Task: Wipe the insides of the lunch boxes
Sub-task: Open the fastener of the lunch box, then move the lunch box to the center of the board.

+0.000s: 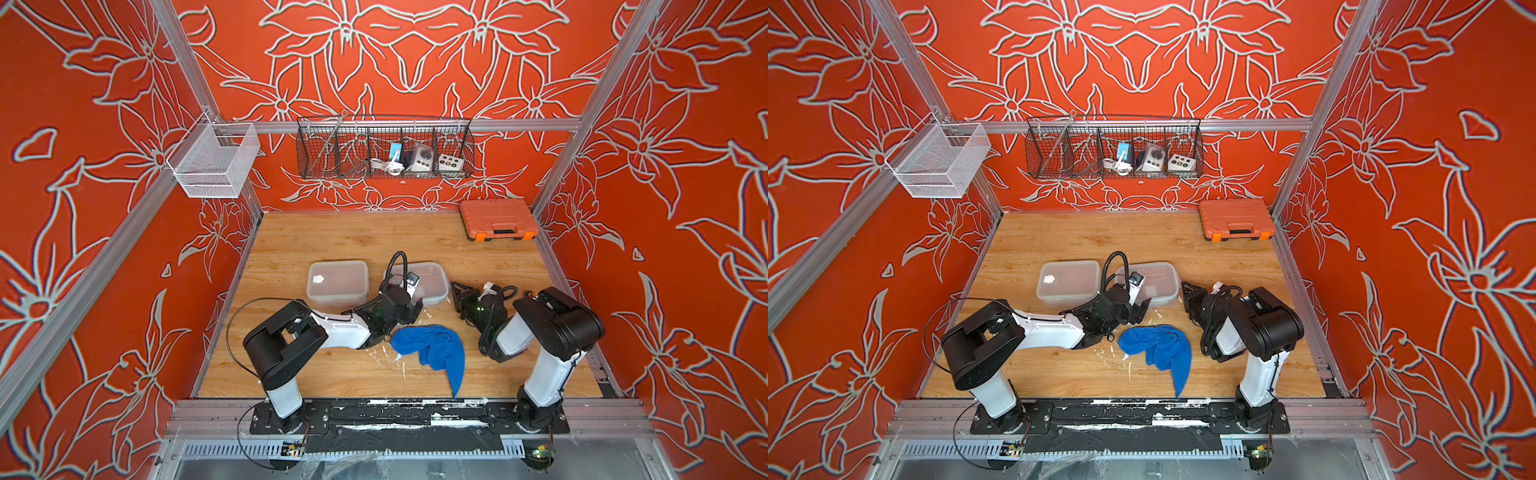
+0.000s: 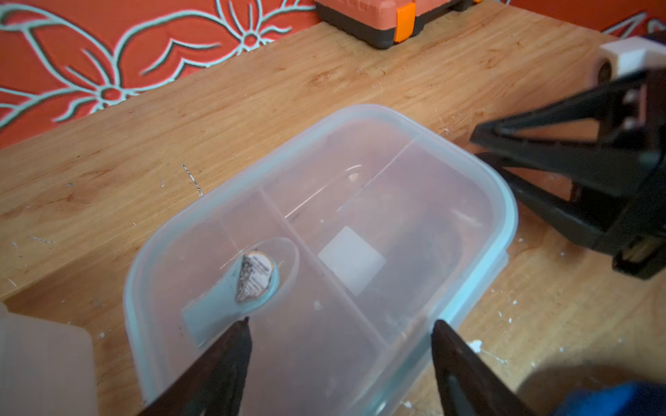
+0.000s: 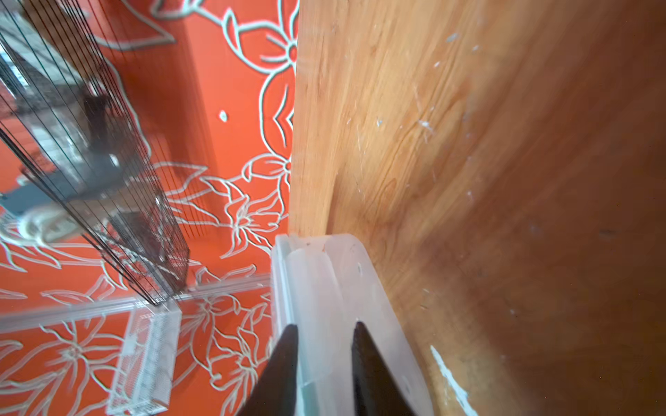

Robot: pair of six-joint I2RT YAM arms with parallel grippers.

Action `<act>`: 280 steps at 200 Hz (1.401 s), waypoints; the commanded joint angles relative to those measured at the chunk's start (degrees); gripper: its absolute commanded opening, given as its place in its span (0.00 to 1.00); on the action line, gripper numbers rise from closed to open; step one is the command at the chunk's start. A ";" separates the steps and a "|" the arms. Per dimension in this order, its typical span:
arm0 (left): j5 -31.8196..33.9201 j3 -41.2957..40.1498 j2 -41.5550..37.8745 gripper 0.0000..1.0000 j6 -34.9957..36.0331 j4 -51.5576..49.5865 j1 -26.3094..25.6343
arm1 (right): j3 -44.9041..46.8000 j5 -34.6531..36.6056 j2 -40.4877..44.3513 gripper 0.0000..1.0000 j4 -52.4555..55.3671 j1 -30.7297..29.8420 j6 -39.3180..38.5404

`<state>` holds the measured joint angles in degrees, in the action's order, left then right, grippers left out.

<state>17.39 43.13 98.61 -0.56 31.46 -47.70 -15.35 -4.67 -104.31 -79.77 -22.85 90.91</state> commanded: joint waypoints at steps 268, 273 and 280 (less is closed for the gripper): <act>-12.72 11.15 -2.26 0.93 -27.86 -21.46 15.97 | -29.59 3.92 29.22 0.66 79.87 -3.86 -65.03; -13.25 11.53 -1.40 0.93 -27.95 -21.28 16.05 | -29.80 4.23 28.94 0.66 80.03 -3.85 -65.43; -14.00 12.29 -0.17 0.93 -28.38 -21.42 16.06 | -29.84 4.66 28.82 0.66 80.03 -3.86 -65.82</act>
<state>5.82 53.36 95.11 -25.17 11.57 -31.88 -42.28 -0.82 -75.33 -3.62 -26.55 30.33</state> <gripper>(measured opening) 0.927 0.664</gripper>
